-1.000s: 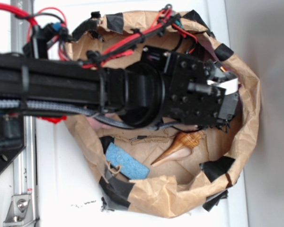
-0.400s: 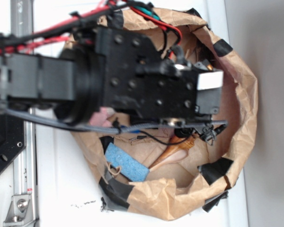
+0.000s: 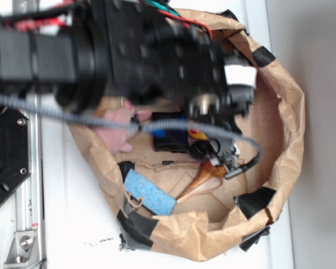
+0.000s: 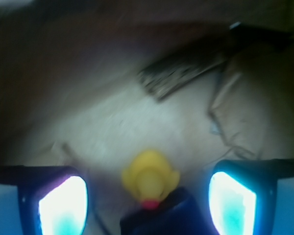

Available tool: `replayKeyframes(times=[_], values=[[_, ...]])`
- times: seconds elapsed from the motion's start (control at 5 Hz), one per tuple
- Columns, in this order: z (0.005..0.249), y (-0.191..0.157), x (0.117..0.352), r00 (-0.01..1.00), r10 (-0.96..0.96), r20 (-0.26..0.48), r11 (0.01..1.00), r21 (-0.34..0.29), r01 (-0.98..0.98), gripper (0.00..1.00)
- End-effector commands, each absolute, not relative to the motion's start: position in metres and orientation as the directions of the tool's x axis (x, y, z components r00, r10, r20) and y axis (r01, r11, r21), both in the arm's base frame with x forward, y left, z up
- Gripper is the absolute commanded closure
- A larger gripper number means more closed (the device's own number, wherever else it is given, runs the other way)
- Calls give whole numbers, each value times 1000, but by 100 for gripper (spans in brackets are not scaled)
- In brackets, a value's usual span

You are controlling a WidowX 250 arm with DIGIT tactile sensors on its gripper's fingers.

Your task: Grab the yellow duck.

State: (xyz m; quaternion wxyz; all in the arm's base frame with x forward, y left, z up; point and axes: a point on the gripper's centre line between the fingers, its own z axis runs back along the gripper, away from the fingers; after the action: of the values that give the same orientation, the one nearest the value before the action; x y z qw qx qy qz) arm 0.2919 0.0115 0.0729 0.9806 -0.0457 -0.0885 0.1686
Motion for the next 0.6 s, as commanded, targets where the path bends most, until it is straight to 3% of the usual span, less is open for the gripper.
replayKeyframes(times=[0.0, 0.2, 0.4], values=[[52, 16, 297, 963, 231, 142, 970, -105, -217, 0], [26, 2, 293, 983, 163, 85, 982, -108, -153, 0], [18, -8, 286, 989, 128, 74, 989, -84, -122, 100]])
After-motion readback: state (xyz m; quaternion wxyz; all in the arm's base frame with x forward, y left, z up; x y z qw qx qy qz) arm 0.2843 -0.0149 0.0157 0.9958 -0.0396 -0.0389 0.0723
